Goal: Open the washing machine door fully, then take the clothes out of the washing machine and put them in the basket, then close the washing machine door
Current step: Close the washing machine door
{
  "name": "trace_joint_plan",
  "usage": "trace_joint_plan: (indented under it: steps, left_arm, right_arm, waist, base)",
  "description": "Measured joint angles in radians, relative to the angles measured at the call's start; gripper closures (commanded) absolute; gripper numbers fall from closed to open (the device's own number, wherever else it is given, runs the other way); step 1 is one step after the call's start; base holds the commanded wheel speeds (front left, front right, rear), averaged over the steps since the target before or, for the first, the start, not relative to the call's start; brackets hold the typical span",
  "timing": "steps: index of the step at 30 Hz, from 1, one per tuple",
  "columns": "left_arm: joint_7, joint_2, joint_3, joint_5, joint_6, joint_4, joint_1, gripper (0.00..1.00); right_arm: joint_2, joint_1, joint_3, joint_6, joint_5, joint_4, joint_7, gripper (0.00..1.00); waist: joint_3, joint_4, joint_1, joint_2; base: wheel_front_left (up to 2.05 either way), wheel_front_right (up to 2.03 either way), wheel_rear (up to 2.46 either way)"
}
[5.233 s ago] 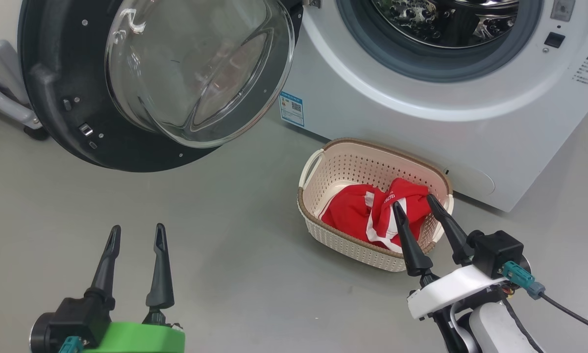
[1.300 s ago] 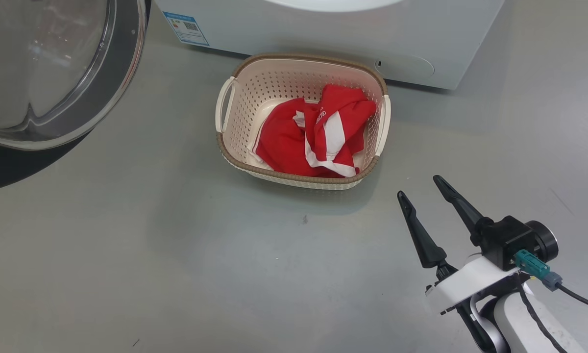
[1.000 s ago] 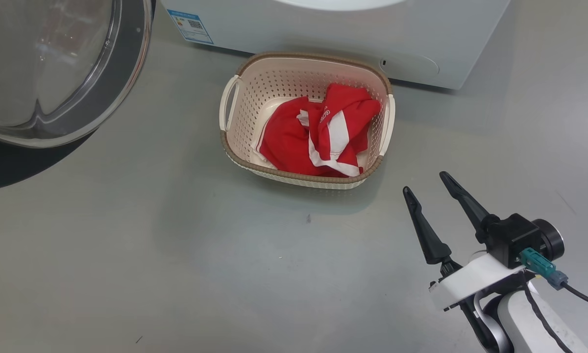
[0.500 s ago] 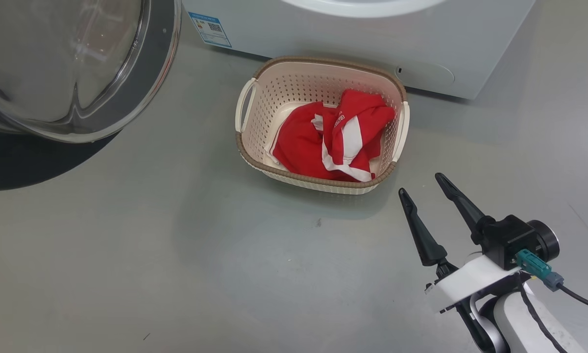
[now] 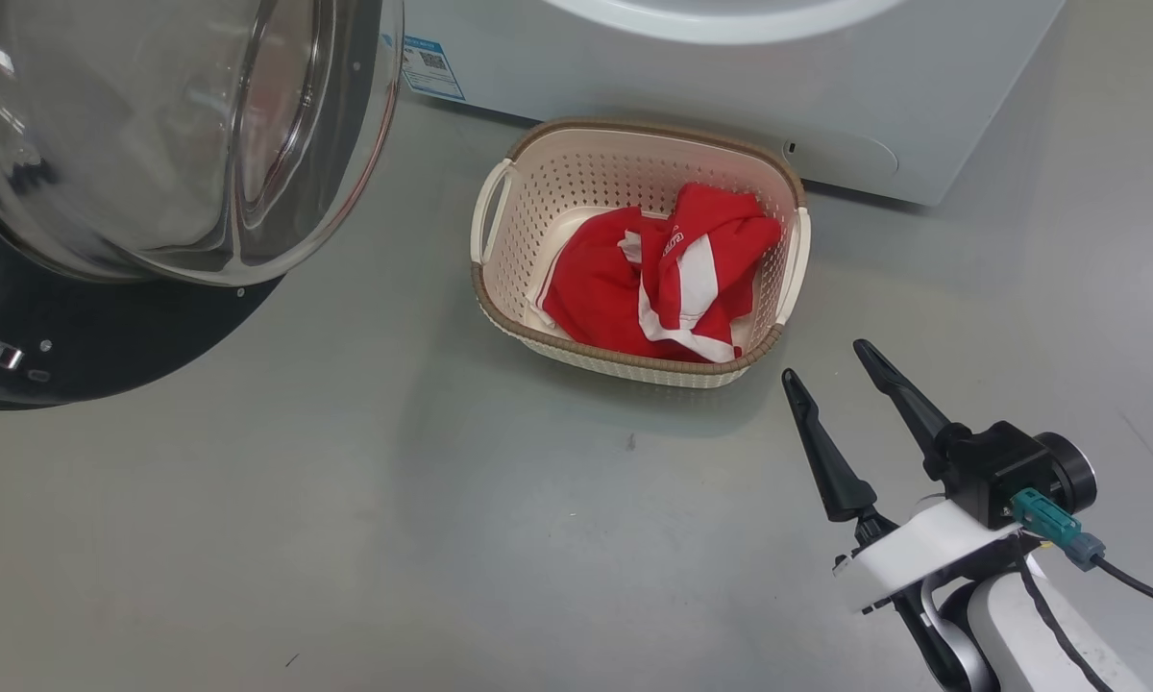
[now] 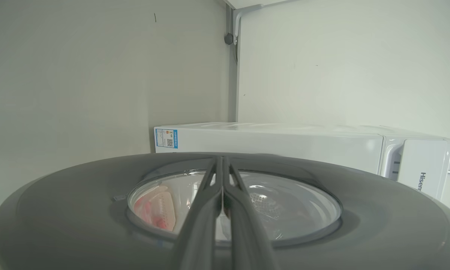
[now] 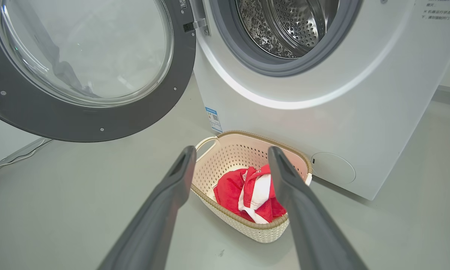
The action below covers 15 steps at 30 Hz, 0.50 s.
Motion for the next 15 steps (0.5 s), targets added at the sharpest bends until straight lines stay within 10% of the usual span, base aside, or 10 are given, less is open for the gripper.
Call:
trace_joint_plan:
  steps: [15]
  left_arm:
    - [0.175,-0.055,-0.045,-0.018,-0.087,0.007,0.043,1.00]
  right_arm:
    - [0.018,0.003,0.002,0.000,0.010,0.029,-0.016,0.00]
  waist:
    - [-0.042,0.029,0.0000,0.0000]
  base:
    - [0.00,0.00,0.00]
